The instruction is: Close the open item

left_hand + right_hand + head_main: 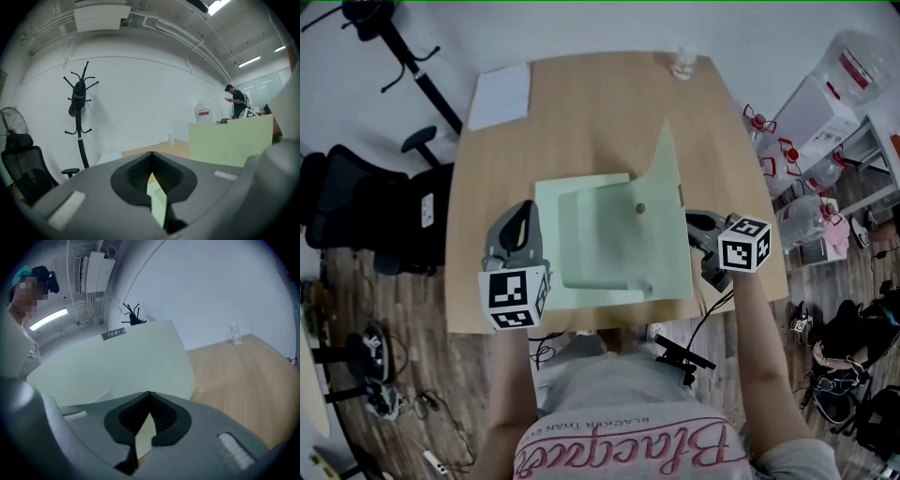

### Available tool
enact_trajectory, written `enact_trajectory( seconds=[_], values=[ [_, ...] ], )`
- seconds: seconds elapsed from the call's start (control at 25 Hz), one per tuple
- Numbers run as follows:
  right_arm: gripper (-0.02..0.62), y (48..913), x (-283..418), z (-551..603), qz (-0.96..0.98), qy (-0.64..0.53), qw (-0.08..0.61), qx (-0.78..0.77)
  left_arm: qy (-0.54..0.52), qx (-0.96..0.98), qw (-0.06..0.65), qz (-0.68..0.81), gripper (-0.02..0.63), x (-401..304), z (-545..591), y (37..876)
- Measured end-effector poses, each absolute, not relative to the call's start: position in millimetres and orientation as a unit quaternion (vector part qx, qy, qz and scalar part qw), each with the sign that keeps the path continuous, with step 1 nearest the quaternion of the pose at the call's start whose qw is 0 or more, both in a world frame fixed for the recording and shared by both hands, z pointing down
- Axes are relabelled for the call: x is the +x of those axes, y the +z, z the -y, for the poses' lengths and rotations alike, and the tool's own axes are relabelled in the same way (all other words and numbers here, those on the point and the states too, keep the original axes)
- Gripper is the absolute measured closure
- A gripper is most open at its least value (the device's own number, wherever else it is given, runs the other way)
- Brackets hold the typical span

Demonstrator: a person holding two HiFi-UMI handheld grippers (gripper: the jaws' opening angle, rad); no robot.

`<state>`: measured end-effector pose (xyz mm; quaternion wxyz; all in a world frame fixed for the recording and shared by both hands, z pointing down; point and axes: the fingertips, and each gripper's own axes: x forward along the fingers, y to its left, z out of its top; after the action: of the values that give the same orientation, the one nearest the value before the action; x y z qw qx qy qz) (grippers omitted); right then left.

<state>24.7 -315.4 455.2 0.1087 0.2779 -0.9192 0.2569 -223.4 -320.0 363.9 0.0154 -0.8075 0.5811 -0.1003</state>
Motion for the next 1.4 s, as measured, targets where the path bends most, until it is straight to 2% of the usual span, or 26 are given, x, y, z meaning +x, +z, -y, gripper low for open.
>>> enact_trajectory(
  seconds=[0.68,1.4],
  values=[
    [0.592,458,-41,314,0.928,0.242,0.147,0.243,-0.088,-0.805,0.0,-0.587,0.592,-271,324,373],
    [0.592,499,-107,309,0.913,0.215,0.262,0.225,-0.085,-0.802,-0.021,-0.591,0.592,-319,307,395]
  ],
)
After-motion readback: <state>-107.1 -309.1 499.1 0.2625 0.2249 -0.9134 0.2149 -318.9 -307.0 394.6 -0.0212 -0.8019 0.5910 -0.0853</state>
